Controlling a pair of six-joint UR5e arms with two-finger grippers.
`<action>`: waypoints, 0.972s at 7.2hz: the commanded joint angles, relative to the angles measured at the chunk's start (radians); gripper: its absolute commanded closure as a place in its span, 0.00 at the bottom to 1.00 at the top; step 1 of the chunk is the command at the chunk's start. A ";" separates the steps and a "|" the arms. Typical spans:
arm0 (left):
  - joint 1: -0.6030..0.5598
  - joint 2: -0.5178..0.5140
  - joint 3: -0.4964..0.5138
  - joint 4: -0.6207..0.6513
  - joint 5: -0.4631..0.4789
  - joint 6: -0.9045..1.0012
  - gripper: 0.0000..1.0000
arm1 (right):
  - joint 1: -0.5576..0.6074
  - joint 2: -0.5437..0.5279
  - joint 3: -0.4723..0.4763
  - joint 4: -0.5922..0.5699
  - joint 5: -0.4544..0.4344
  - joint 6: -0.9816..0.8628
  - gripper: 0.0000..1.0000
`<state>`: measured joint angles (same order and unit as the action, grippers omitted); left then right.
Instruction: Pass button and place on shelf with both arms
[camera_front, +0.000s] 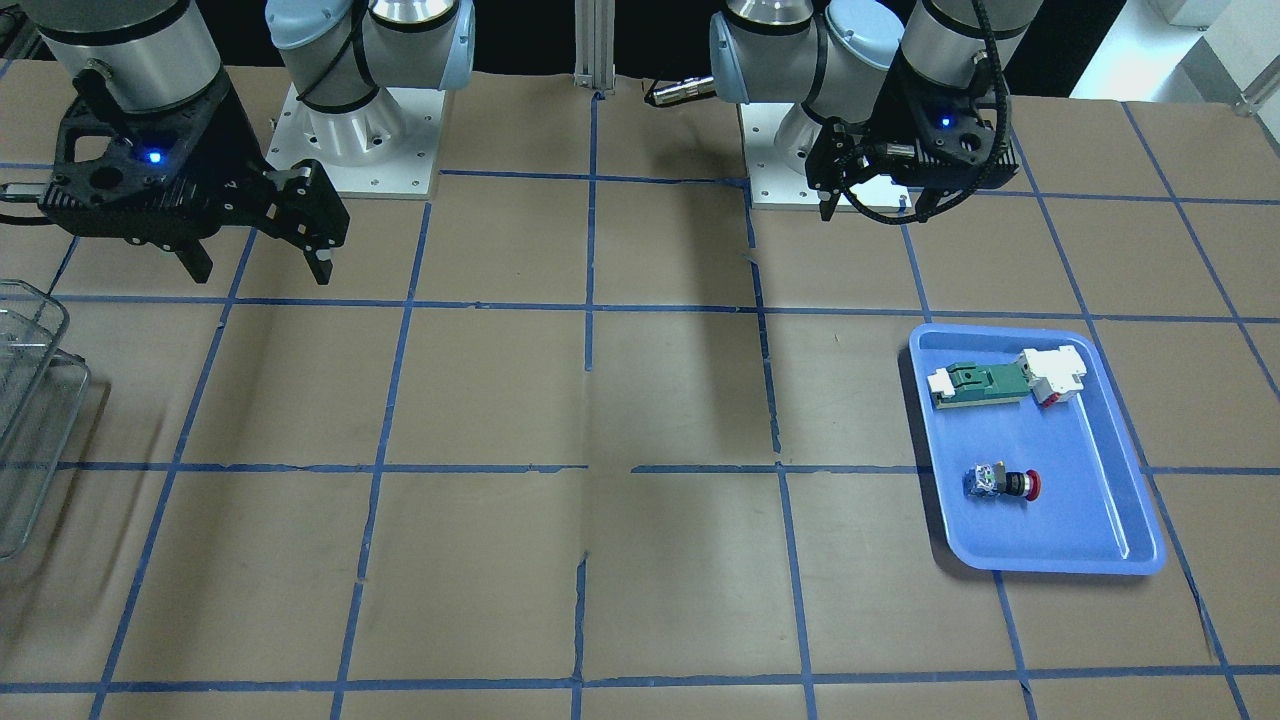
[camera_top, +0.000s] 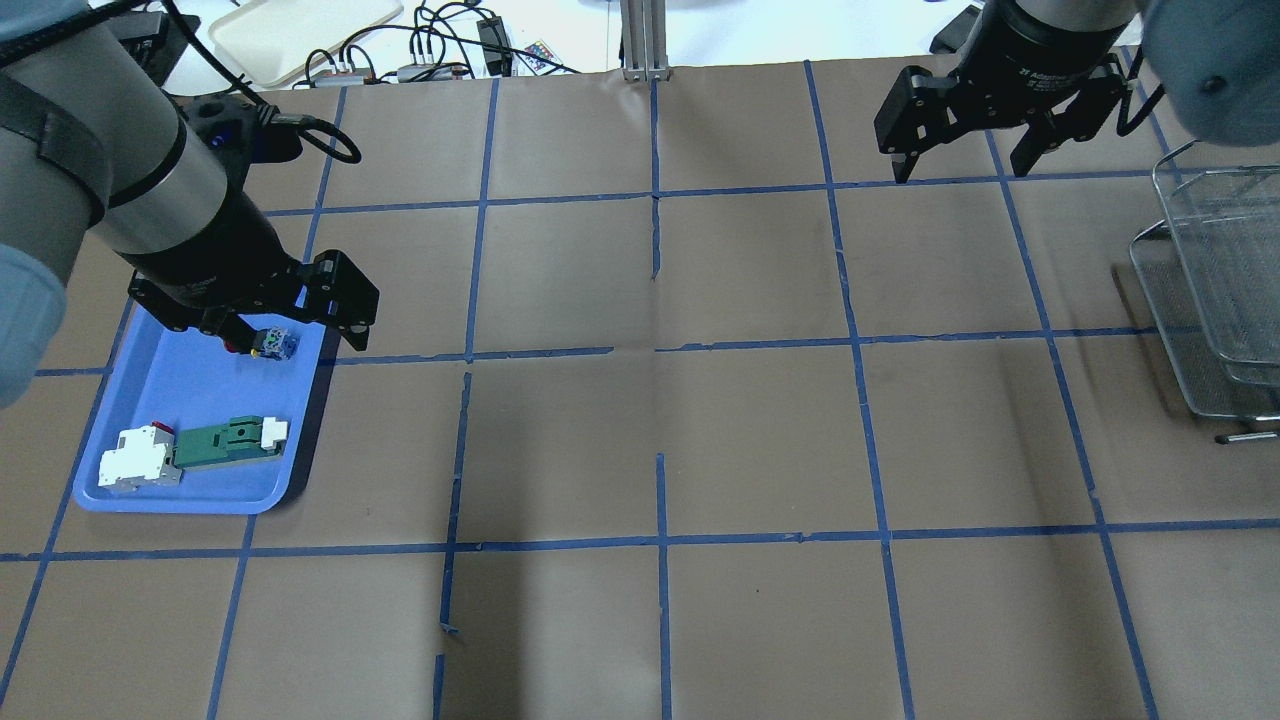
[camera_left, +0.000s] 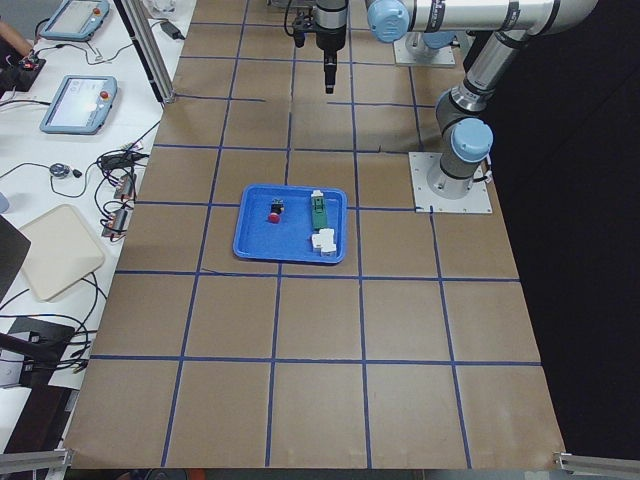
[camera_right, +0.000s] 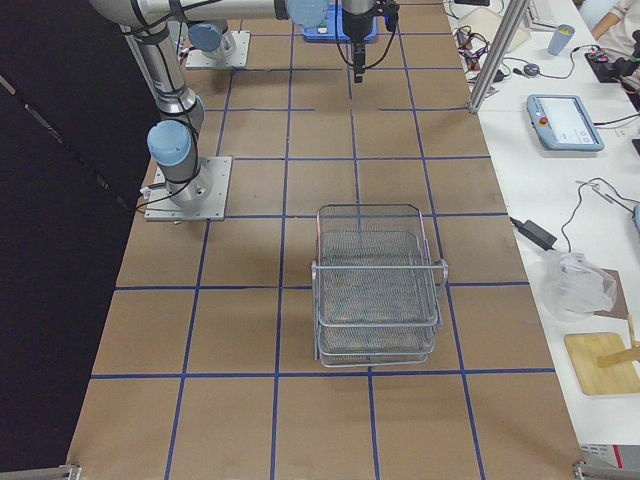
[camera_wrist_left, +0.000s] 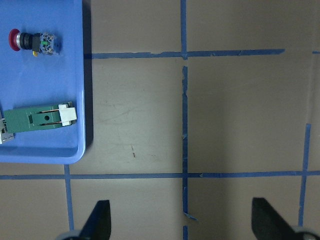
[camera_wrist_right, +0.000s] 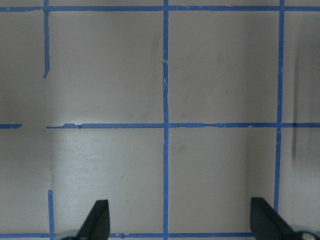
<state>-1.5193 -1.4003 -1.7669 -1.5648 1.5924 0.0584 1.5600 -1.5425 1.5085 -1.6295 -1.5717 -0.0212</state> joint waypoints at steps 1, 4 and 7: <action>0.017 -0.005 -0.005 0.002 0.003 -0.014 0.00 | 0.000 -0.001 -0.001 -0.001 0.002 0.000 0.00; 0.306 -0.032 -0.006 0.078 -0.003 -0.005 0.00 | 0.000 0.005 -0.001 -0.006 0.002 0.000 0.00; 0.555 -0.150 -0.005 0.236 -0.008 -0.029 0.00 | -0.005 0.007 -0.001 -0.006 0.002 0.000 0.00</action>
<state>-1.0568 -1.4913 -1.7781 -1.3918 1.5865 0.0397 1.5577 -1.5361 1.5079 -1.6344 -1.5704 -0.0215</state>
